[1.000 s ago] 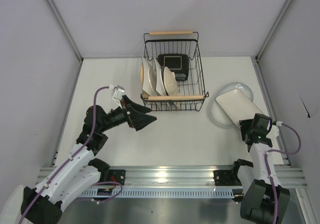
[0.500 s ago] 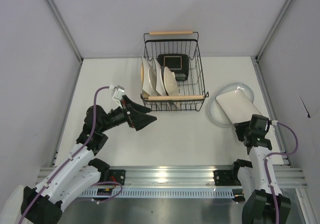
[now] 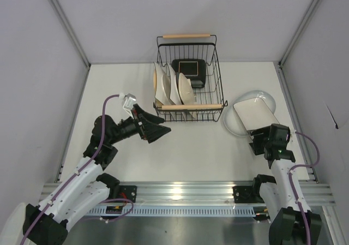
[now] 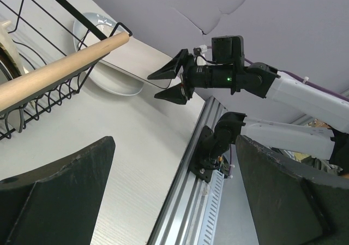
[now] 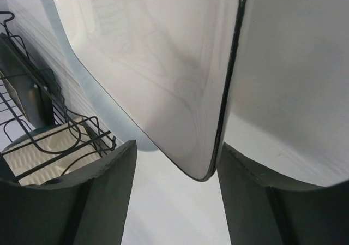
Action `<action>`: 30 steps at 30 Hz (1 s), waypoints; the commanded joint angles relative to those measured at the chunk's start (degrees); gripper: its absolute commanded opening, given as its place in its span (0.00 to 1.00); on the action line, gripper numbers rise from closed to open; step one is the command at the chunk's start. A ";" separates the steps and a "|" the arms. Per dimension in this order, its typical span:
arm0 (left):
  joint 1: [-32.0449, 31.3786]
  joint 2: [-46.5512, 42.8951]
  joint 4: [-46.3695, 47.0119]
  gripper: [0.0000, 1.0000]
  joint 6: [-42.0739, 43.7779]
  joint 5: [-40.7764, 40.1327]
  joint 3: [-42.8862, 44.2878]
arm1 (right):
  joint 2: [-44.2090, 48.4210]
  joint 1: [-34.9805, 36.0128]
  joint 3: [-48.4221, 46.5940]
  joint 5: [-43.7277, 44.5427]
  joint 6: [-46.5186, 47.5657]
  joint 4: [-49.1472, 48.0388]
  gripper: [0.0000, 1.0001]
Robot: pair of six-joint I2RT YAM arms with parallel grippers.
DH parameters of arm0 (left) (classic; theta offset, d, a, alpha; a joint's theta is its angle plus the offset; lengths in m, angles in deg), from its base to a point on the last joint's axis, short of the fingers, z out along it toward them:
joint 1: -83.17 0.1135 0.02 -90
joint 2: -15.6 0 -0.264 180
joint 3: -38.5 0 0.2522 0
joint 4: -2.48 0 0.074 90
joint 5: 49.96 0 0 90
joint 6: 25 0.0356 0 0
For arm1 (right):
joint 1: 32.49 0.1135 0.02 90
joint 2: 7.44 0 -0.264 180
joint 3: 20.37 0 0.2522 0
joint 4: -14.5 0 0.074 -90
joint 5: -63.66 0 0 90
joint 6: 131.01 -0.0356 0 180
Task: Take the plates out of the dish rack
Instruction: Place the plate on the table
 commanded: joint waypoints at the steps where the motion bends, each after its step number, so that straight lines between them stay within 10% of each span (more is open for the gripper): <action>1: -0.37 -0.75 0.91 1.00 1.76 -0.64 0.57 | 0.73 0.18 -3.11 -1.80 0.00 0.98 0.67; 16: -0.46 -0.67 0.64 1.00 2.11 -0.82 0.83 | -3.92 -2.64 -16.80 -22.00 15.72 7.30 0.69; 30: -0.46 -1.28 -1.38 1.00 2.90 -1.35 1.54 | -10.34 -3.16 -23.90 -18.15 23.63 1.16 0.65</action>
